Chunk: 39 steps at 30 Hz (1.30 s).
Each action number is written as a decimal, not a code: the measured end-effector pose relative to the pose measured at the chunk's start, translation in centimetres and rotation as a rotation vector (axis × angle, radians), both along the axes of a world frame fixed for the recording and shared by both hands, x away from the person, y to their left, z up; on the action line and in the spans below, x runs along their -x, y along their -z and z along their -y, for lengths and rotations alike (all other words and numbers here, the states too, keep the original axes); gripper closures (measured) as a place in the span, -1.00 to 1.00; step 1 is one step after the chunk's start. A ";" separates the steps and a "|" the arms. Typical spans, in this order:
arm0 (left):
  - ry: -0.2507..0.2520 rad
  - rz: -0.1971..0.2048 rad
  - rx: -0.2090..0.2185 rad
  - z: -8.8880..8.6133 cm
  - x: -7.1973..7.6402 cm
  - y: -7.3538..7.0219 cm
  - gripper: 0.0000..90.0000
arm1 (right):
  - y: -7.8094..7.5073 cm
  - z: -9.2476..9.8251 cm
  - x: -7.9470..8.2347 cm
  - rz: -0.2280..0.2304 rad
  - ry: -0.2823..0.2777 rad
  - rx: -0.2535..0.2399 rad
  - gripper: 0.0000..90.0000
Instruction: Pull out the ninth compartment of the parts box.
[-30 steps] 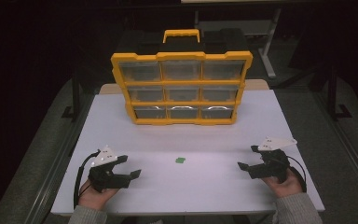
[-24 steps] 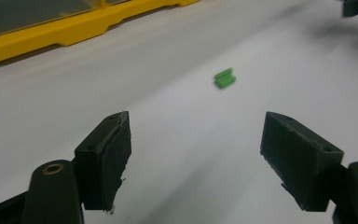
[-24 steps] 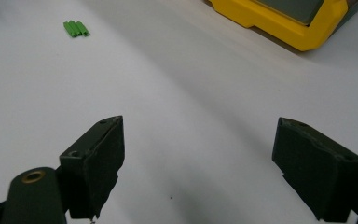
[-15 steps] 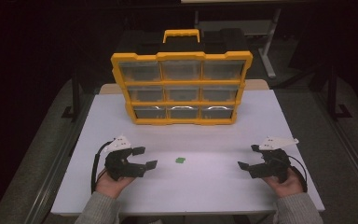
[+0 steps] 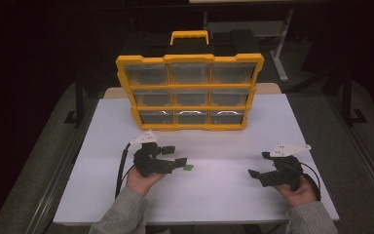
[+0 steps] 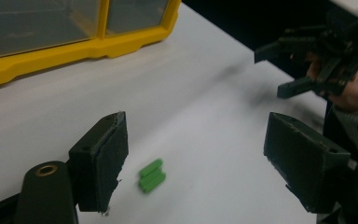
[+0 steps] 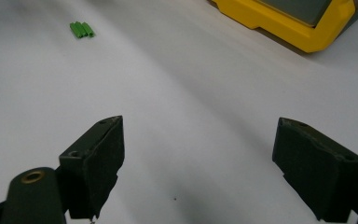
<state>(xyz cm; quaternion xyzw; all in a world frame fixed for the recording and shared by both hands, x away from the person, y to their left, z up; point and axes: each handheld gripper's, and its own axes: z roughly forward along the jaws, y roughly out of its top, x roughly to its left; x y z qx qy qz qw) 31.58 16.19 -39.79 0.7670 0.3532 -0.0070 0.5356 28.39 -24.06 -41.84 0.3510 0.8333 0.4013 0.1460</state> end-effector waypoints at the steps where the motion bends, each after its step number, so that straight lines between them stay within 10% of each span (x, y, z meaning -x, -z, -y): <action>1: -0.006 -0.008 0.010 0.3 -0.2 0.1 -0.53 | 0.0 0.1 0.0 0.002 0.002 0.000 -0.65; 15: -0.072 -0.105 0.097 5.6 -3.7 -1.0 -0.55 | -0.3 -0.4 -0.1 0.002 0.002 -0.001 -0.63; 22: -0.121 -0.210 0.218 7.2 -5.8 0.1 -0.44 | -0.3 -0.2 -0.2 0.011 0.005 -0.003 -0.63; 39: -0.167 -0.265 0.230 12.6 -9.0 0.5 -0.24 | -1.2 -0.1 0.1 0.065 0.037 -0.017 -0.57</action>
